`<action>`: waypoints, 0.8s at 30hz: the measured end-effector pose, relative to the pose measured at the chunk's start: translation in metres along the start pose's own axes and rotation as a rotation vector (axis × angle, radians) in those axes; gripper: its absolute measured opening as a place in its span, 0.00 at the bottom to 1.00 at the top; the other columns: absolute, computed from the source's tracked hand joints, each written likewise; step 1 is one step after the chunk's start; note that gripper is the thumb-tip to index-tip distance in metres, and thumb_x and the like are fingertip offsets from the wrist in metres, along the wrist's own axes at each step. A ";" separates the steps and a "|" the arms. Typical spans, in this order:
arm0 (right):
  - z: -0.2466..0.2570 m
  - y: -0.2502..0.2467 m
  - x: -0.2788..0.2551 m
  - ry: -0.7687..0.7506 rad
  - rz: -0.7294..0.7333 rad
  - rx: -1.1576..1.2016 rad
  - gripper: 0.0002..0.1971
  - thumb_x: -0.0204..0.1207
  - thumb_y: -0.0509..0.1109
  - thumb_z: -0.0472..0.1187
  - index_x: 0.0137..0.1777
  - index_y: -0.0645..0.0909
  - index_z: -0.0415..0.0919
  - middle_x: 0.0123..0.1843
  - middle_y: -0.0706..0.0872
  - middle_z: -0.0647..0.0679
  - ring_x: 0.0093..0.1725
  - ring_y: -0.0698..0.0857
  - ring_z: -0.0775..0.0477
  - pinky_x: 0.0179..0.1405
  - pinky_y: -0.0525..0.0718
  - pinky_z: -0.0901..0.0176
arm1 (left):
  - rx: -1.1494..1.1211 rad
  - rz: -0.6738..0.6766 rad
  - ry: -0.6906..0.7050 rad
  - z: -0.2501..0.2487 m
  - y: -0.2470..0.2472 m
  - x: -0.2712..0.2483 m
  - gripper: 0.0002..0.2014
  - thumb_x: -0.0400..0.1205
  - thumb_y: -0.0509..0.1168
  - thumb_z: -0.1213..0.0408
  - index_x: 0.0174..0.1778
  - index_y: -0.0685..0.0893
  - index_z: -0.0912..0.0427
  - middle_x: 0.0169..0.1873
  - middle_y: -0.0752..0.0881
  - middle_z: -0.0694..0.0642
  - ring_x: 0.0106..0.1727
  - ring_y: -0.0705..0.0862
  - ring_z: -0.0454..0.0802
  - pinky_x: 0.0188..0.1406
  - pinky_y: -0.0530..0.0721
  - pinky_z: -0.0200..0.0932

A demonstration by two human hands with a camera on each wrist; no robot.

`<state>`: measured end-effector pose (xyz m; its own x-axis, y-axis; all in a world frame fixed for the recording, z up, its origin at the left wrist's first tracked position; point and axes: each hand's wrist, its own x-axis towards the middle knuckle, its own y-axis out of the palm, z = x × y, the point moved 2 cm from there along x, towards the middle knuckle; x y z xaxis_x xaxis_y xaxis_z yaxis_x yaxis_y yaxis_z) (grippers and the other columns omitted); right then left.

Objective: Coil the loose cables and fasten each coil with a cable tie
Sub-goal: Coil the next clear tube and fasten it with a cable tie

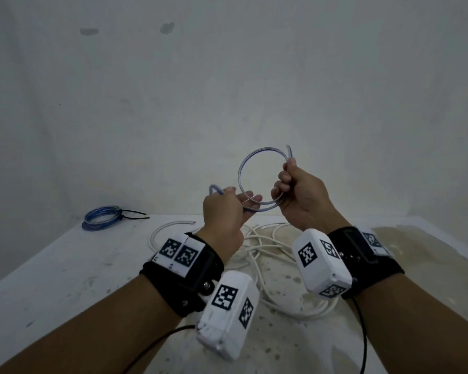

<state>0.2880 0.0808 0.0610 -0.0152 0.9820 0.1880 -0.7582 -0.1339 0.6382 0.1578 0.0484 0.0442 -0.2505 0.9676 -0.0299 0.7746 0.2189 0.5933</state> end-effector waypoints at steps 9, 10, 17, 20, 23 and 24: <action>-0.042 0.012 -0.015 0.143 0.102 -0.022 0.12 0.87 0.61 0.44 0.42 0.74 0.41 0.25 0.71 0.51 0.21 0.67 0.54 0.24 0.76 0.63 | 0.385 0.055 0.333 -0.034 -0.022 0.020 0.10 0.87 0.61 0.73 0.41 0.81 0.58 0.46 0.88 0.58 0.44 0.91 0.50 0.48 0.90 0.45; -0.044 0.013 -0.016 0.151 0.111 -0.026 0.12 0.87 0.61 0.44 0.42 0.74 0.42 0.25 0.71 0.51 0.22 0.67 0.54 0.24 0.76 0.63 | 0.432 0.088 0.356 -0.037 -0.027 0.022 0.10 0.86 0.62 0.75 0.42 0.82 0.58 0.46 0.88 0.58 0.45 0.92 0.51 0.49 0.90 0.45; -0.056 0.016 -0.016 0.195 0.150 -0.090 0.10 0.86 0.63 0.45 0.44 0.74 0.42 0.26 0.71 0.52 0.22 0.67 0.54 0.27 0.71 0.63 | 0.591 0.183 0.348 -0.053 -0.050 0.026 0.06 0.87 0.63 0.69 0.54 0.83 0.66 0.45 0.91 0.60 0.35 0.91 0.50 0.35 0.89 0.41; -0.063 0.020 -0.017 0.218 0.198 -0.106 0.10 0.85 0.63 0.45 0.43 0.75 0.43 0.27 0.69 0.52 0.23 0.67 0.54 0.26 0.73 0.64 | 0.595 0.196 0.368 -0.059 -0.058 0.029 0.08 0.87 0.63 0.65 0.50 0.86 0.64 0.43 0.91 0.60 0.35 0.91 0.51 0.34 0.88 0.41; -0.065 0.023 -0.018 0.261 0.256 -0.118 0.10 0.86 0.62 0.45 0.43 0.75 0.43 0.26 0.69 0.52 0.22 0.67 0.55 0.24 0.74 0.65 | 0.618 0.285 0.369 -0.065 -0.066 0.034 0.09 0.88 0.60 0.70 0.55 0.86 0.61 0.49 0.91 0.57 0.38 0.91 0.46 0.35 0.88 0.40; -0.065 0.023 -0.018 0.271 0.270 -0.130 0.11 0.86 0.62 0.45 0.43 0.75 0.43 0.26 0.69 0.52 0.22 0.66 0.55 0.24 0.74 0.65 | 0.627 0.305 0.370 -0.067 -0.068 0.035 0.10 0.88 0.59 0.71 0.57 0.86 0.61 0.50 0.91 0.56 0.36 0.90 0.45 0.34 0.86 0.39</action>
<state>0.2283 0.0687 0.0241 -0.3834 0.9156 0.1212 -0.7791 -0.3911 0.4899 0.0572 0.0593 0.0568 -0.0659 0.9160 0.3957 0.9956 0.0869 -0.0353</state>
